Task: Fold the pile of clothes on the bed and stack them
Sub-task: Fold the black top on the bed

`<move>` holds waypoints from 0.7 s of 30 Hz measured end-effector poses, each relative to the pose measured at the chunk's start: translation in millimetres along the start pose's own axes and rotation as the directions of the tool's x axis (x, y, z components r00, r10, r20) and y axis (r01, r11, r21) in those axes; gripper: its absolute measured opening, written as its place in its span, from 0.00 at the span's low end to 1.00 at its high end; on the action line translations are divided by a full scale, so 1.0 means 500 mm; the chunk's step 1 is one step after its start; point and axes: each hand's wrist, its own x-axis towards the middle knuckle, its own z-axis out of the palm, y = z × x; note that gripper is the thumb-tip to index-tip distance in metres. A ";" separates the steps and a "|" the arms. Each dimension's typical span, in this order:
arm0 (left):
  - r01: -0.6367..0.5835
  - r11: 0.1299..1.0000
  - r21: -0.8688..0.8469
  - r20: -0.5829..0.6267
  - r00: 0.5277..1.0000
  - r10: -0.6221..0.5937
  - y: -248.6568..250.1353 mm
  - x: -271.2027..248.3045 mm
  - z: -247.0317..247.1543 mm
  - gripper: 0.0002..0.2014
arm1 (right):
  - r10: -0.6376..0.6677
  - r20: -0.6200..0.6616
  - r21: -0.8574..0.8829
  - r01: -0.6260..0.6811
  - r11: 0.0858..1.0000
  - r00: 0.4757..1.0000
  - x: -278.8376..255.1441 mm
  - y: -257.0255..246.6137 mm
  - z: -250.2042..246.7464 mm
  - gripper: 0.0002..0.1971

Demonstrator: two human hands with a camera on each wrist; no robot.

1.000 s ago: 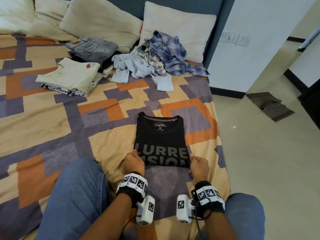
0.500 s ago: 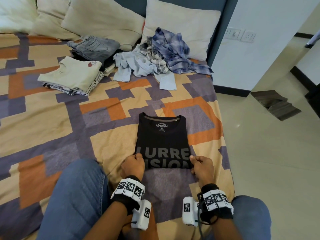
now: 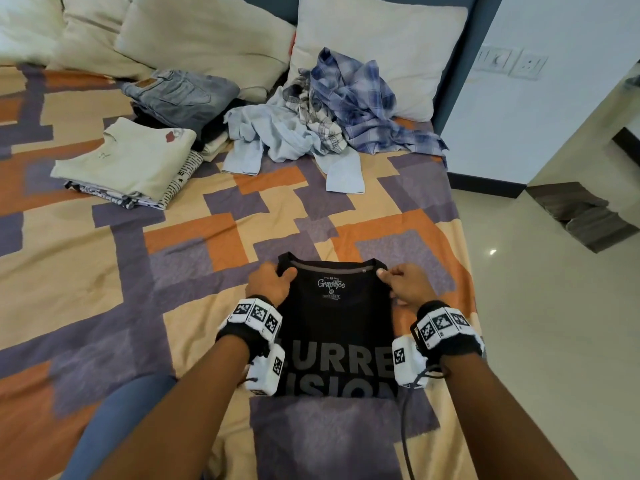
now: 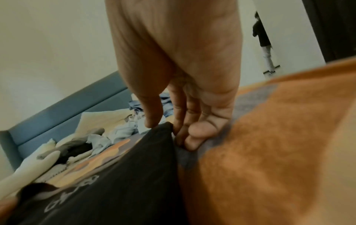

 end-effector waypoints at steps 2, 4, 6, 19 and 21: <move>-0.004 0.992 -0.127 -0.037 0.999 0.000 -0.005 0.040 -0.001 0.14 | 0.070 0.033 0.079 -0.072 0.994 0.997 0.034 0.002 0.008 0.15; -0.005 0.960 -0.282 -0.050 0.999 -0.009 -0.020 0.067 -0.002 0.08 | 0.153 0.064 0.224 -0.164 0.961 0.986 0.043 0.000 0.008 0.13; 0.026 0.901 -0.433 -0.023 0.999 -0.040 -0.041 0.081 -0.002 0.09 | 0.214 0.081 0.311 -0.228 0.923 0.974 0.044 0.002 0.000 0.15; -0.005 0.967 -0.255 0.000 1.000 0.005 -0.110 -0.126 0.055 0.28 | 0.053 0.064 0.321 -0.071 0.945 0.997 -0.156 0.066 0.037 0.14; 0.009 0.987 -0.164 0.022 1.000 -0.005 -0.080 -0.161 0.062 0.24 | 0.050 0.071 0.274 -0.068 0.959 0.996 -0.185 0.079 0.051 0.14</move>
